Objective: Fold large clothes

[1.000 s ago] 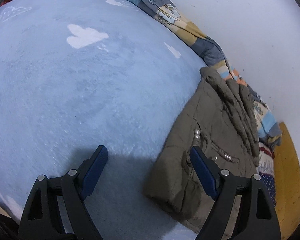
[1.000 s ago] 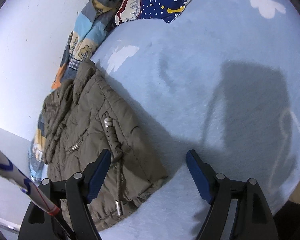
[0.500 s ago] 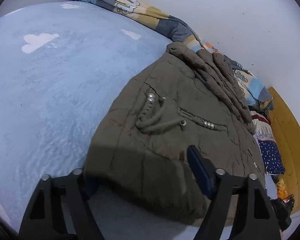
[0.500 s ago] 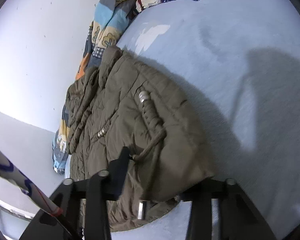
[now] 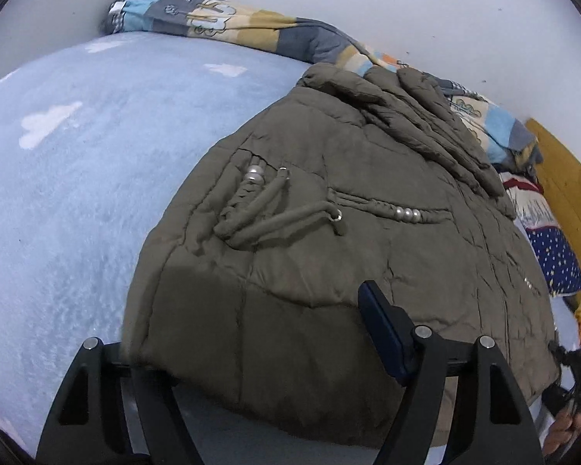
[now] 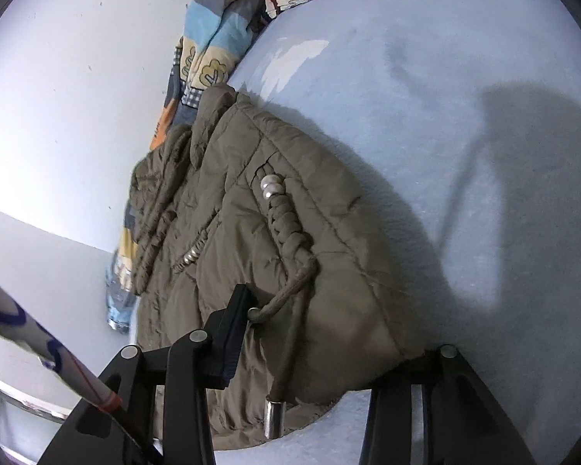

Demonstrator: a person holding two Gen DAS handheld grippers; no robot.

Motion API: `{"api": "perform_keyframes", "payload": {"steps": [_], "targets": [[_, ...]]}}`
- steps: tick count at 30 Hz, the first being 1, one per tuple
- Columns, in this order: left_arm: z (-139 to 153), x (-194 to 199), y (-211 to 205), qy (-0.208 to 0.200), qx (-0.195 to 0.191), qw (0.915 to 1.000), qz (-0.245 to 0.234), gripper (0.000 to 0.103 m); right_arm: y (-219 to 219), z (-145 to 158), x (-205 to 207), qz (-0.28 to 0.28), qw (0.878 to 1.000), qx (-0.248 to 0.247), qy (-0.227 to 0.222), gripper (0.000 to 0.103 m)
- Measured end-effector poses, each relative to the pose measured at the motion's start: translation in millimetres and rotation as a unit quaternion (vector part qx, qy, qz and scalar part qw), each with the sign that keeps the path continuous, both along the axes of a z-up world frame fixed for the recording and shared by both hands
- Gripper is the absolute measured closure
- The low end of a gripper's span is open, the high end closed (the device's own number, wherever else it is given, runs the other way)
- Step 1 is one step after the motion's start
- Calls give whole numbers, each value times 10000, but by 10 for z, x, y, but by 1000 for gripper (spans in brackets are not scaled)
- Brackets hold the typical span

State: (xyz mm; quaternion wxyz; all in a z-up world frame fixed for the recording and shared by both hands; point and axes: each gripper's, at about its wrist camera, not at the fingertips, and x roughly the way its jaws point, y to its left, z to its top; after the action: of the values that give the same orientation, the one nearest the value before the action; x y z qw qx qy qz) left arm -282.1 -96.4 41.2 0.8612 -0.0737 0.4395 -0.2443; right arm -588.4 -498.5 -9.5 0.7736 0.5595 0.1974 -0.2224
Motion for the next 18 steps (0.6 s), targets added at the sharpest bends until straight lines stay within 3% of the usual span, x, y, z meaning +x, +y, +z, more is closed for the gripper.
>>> {"api": "perform_keyframes", "payload": {"steps": [5, 8, 9, 11, 13, 15, 18], "targets": [[-25, -44, -74, -95, 199, 9997, -74, 24, -18, -7, 15, 5, 10000, 28, -57, 56], [-28, -58, -110, -155, 317, 9993, -123, 23, -6, 31, 84, 178, 9995, -186, 208, 57], [-29, -63, -116, -176, 357, 9991, -134, 23, 17, 69, 122, 279, 9984, -334, 370, 59], [-31, -63, -146, -208, 441, 9987, -156, 23, 88, 178, 204, 518, 9937, -753, 650, 71], [-35, -78, -165, -256, 548, 9980, -182, 23, 210, 330, 313, 781, 9820, -1400, 998, 76], [-34, -87, -174, -288, 594, 9976, -191, 22, 256, 375, 353, 848, 9757, -1670, 1135, 76], [-36, -91, -177, -305, 614, 9974, -209, 22, 146, 225, 303, 731, 9857, -1167, 971, 76]]}}
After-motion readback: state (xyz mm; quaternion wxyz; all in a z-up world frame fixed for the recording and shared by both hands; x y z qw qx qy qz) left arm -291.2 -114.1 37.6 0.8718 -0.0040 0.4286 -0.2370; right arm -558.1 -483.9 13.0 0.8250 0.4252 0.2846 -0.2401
